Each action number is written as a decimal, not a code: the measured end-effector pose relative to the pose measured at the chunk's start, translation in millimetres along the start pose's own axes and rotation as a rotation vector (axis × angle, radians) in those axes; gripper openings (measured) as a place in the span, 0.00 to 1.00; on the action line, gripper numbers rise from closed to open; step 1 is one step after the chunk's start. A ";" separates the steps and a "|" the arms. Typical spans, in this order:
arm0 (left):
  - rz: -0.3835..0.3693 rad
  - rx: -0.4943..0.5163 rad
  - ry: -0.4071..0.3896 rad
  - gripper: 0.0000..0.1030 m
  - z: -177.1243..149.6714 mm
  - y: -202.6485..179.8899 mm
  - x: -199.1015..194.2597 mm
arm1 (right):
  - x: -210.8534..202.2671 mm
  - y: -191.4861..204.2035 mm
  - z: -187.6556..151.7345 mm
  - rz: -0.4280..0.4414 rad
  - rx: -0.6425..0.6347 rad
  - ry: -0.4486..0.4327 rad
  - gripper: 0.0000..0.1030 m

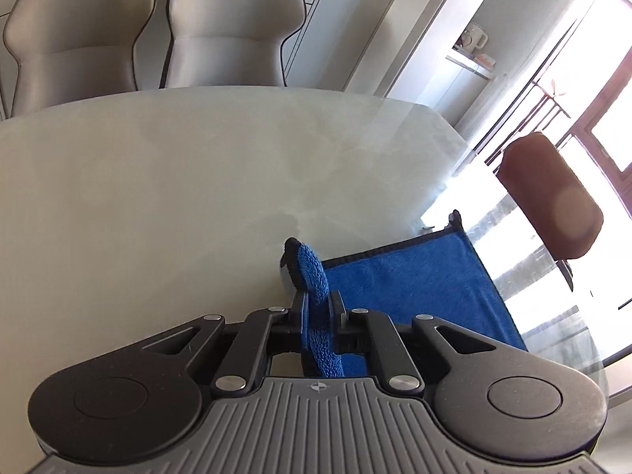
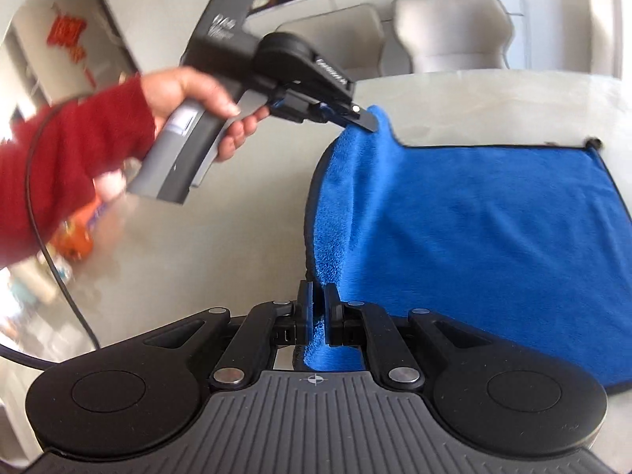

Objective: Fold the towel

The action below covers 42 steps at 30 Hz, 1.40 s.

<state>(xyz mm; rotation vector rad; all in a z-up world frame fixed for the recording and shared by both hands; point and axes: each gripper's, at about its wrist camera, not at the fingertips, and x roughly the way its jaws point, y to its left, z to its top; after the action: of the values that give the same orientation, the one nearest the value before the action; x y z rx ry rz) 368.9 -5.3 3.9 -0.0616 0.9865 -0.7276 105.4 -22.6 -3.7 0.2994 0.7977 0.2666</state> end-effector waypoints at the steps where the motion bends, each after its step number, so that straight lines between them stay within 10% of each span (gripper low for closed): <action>1: -0.002 0.013 0.002 0.08 4.3 -10.1 4.5 | -4.6 -8.4 0.7 -0.003 0.025 -0.013 0.06; 29: 0.020 0.246 0.103 0.08 29.9 -182.7 144.0 | -47.1 -174.4 -31.6 -0.176 0.292 -0.071 0.06; 42: 0.052 0.261 0.130 0.09 26.0 -183.8 168.8 | -21.9 -186.8 -25.6 -0.142 0.252 -0.051 0.31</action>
<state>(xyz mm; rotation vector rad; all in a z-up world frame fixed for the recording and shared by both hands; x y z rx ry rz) 348.5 -251.7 -38.9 0.2410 1.0054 -0.8150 94.6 -198.7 -73.6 0.4823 0.7988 0.0238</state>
